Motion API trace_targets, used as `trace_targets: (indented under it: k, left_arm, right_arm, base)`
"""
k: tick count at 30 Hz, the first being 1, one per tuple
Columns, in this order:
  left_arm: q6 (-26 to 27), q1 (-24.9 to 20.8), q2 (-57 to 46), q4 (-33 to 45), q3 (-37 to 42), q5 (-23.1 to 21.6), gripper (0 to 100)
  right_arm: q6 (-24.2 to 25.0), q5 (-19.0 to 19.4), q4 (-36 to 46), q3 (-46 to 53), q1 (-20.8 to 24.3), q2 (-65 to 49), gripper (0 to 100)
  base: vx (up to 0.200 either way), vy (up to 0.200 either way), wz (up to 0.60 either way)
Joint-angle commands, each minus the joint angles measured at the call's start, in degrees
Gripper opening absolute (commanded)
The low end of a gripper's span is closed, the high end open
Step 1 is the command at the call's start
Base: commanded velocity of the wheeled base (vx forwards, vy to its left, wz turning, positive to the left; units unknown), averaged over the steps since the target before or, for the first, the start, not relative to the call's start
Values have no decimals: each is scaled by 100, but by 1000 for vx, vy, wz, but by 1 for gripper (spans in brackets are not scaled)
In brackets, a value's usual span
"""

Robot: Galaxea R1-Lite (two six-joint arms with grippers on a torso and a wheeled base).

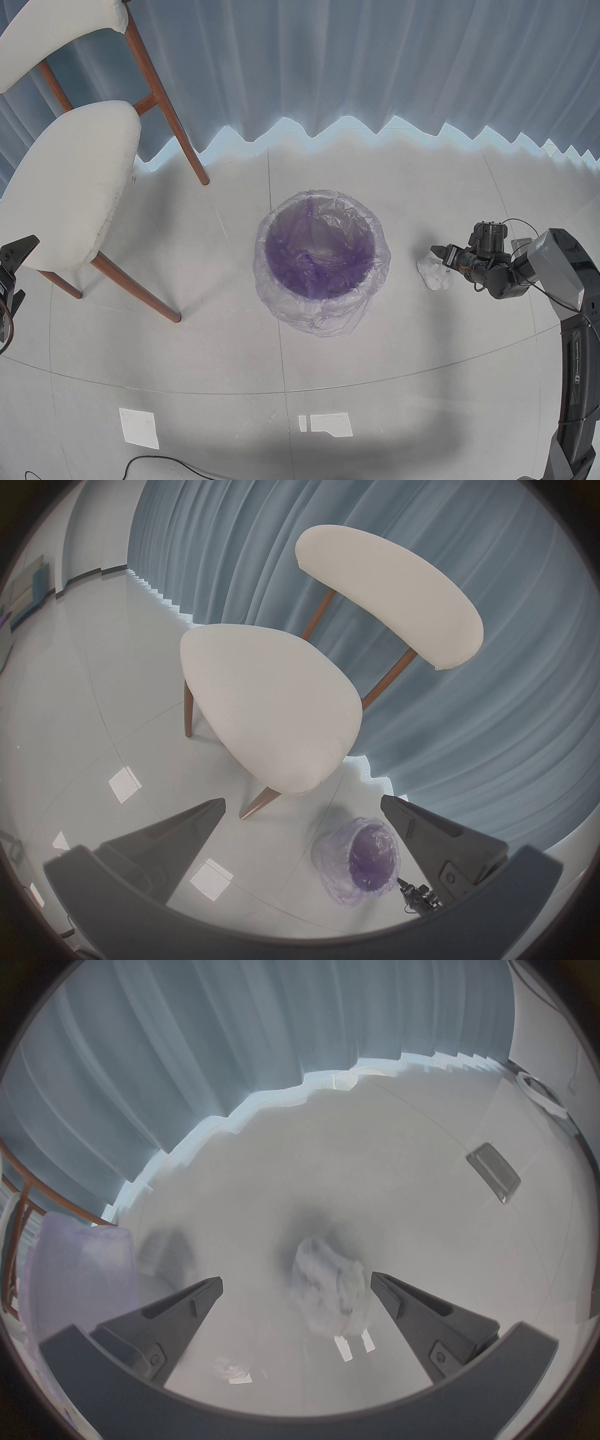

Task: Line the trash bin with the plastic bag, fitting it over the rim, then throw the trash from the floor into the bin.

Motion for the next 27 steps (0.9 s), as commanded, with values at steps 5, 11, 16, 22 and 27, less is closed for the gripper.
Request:
trace_targets:
  k: [5, 11, 16, 22, 27]
  left_arm:
    - [45, -9, 39, -10, -19, -17, 100]
    - [116, -27, 30, -19, -28, -17, 100]
    - [221, -27, 21, -28, -36, 1, 100]
    - [353, -27, -40, -37, -212, 9, 100]
    - [836, 8, -216, -46, -142, 53, 100]
  right_arm:
    - [-513, -284, 861, -2172, -277, 1522, 100]
    - [-478, -267, 984, -2495, -277, 1803, 100]
    - [-443, -258, 949, -2495, -260, 1838, 0]
    - [32, -1022, 562, -1724, -207, 142, 0]
    - [885, -627, 571, 614, 109, -2592, 0]
  base:
    - [0, 0, 0]
    - [0, 0, 0]
    - [0, 0, 0]
    - [0, 0, 0]
    - [0, 0, 0]
